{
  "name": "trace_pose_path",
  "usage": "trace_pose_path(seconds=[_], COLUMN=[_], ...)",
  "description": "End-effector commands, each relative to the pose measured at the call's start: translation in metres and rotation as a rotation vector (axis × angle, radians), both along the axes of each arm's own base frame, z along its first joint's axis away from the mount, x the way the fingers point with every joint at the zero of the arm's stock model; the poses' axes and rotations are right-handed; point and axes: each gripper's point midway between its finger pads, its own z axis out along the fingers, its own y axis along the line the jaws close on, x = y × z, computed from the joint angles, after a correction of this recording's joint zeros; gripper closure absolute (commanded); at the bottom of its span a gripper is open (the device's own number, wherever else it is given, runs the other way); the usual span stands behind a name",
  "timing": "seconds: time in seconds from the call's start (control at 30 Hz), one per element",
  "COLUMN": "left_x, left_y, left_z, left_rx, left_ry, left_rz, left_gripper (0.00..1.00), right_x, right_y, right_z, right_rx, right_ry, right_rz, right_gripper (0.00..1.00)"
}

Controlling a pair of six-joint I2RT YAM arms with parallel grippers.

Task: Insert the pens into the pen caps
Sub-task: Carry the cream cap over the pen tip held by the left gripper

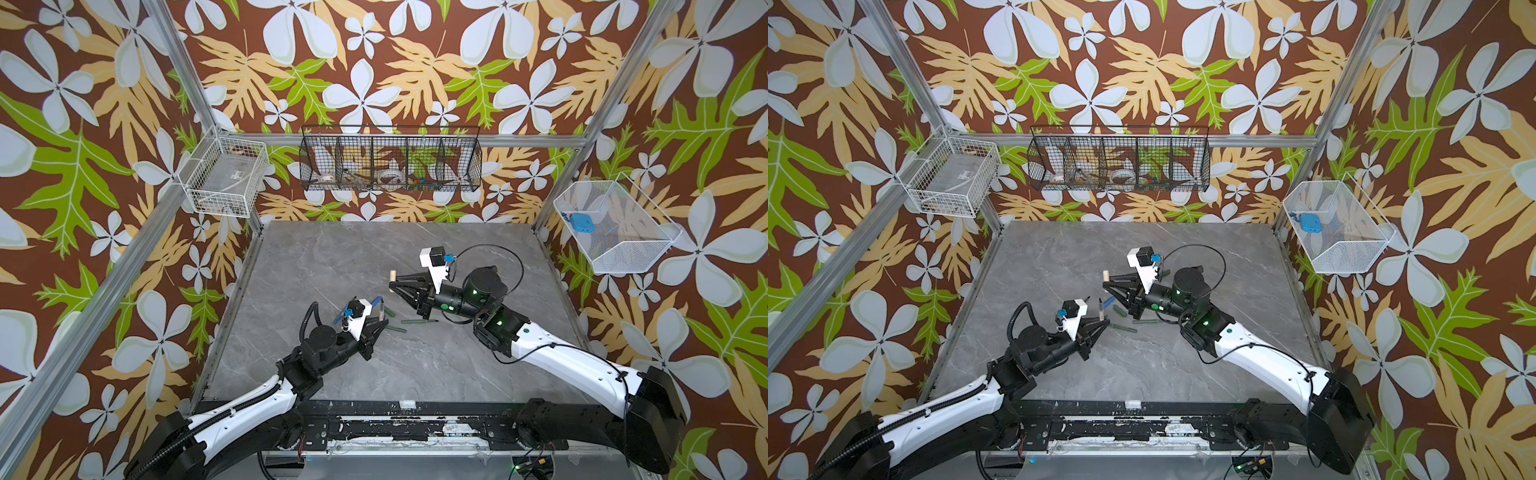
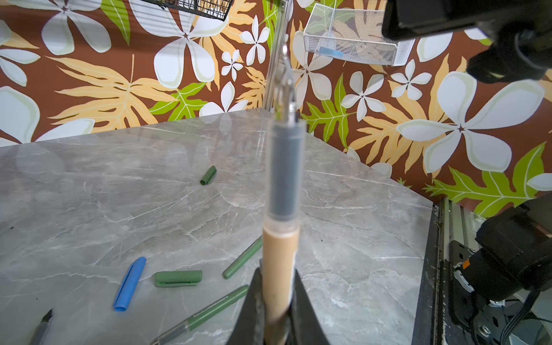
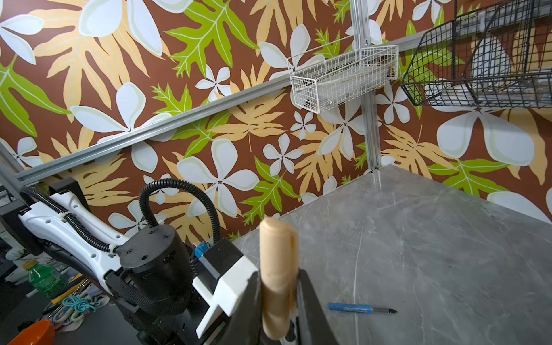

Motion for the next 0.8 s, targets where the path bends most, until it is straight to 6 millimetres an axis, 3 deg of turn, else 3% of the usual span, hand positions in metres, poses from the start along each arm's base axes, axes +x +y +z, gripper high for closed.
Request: trace_pose_path(seconds=[0.0, 0.5, 0.77], left_x=[0.001, -0.002, -0.003], left_y=[0.004, 0.011, 0.011], left_z=[0.015, 0.021, 0.023], left_rx=[-0.044, -0.063, -0.065], left_ry=[-0.047, -0.081, -0.082], left_rz=[0.024, 0.041, 0.035], left_gripper=[1.00, 1.00, 1.00], right_x=[0.001, -0.010, -0.010], right_y=[0.002, 0.035, 0.040], right_z=[0.000, 0.001, -0.007], right_rx=[-0.012, -0.041, -0.054], right_ry=[-0.023, -0.043, -0.031], right_rz=[-0.013, 0.072, 0.089], right_gripper=[0.82, 0.82, 0.82])
